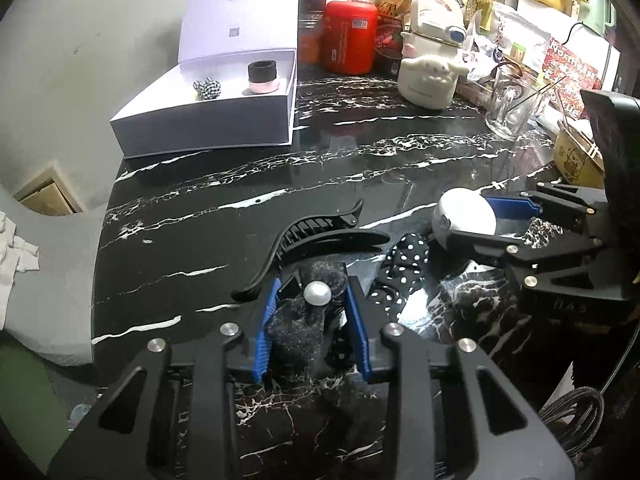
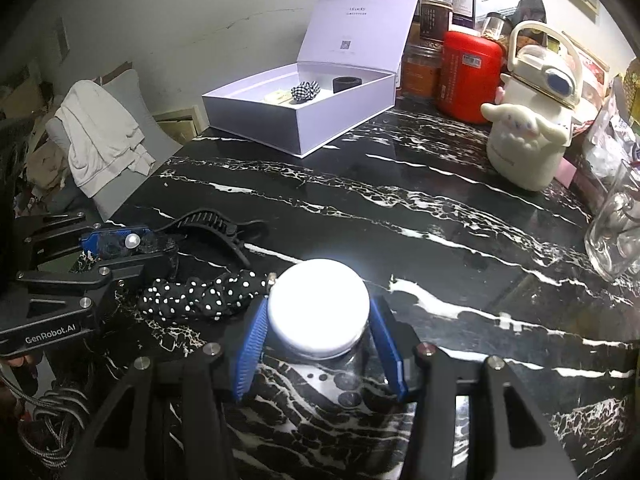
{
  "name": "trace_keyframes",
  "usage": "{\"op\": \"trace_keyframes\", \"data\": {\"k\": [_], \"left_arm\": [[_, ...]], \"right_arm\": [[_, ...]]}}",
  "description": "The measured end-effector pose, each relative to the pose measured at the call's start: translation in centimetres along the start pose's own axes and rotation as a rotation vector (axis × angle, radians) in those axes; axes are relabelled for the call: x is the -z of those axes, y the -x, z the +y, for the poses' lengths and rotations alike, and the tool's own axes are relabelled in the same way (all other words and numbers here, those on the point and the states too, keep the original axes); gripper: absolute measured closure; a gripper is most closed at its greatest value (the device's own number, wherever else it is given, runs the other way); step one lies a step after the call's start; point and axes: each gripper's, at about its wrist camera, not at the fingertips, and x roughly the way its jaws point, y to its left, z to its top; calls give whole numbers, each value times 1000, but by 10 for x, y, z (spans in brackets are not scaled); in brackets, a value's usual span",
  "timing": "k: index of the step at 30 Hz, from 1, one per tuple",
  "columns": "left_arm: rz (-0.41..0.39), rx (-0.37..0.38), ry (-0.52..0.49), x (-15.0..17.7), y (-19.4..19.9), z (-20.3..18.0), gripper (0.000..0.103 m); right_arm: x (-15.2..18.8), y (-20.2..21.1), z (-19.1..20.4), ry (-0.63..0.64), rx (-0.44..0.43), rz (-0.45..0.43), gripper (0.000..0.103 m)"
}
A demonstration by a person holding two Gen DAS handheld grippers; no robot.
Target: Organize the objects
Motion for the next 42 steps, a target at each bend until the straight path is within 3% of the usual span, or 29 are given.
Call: {"op": "trace_keyframes", "data": {"k": [15, 42], "left_arm": [[15, -16, -22, -11, 10, 3, 72], [-34, -35, -44, -52, 26, 22, 72]], "right_arm": [[-7, 15, 10, 2, 4, -3, 50], [-61, 38, 52, 118, -9, -69, 50]]}}
